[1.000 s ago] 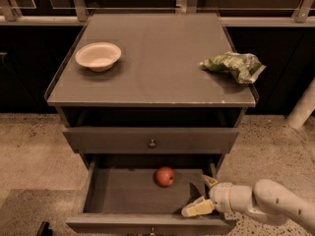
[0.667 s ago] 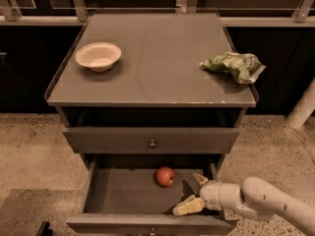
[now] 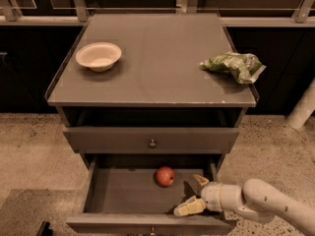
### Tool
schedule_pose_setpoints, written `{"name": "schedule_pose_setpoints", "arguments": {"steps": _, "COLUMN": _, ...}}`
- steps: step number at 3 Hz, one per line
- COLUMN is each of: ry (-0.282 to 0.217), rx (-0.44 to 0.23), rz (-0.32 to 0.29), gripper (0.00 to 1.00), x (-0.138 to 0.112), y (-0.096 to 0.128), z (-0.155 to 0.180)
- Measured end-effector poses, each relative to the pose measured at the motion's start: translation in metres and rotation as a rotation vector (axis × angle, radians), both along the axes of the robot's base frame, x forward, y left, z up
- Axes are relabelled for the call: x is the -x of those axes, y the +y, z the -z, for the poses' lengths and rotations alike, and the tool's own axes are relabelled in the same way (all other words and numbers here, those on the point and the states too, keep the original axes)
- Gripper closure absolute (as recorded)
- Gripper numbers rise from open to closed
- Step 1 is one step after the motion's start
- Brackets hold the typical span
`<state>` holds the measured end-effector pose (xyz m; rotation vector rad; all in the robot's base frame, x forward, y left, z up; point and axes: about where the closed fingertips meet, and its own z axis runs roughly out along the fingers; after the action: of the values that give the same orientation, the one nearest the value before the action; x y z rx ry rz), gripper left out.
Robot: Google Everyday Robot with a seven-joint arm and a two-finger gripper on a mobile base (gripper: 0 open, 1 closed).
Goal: Pick apple from middle drawer and place on counter
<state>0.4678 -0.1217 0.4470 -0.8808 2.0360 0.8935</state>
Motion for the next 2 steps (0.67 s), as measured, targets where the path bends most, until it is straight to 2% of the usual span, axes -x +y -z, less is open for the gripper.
{"name": "schedule_pose_setpoints", "arguments": {"steps": 1, "ry": -0.038, "rx": 0.019, "rz": -0.030, "gripper": 0.00, "x": -0.020, "y": 0.006, "z": 0.015}}
{"name": "schedule_pose_setpoints", "arguments": {"steps": 2, "ry": -0.109, "rx": 0.040, "rz": -0.066, "gripper": 0.00, "x": -0.049, "y": 0.015, "z": 0.022}}
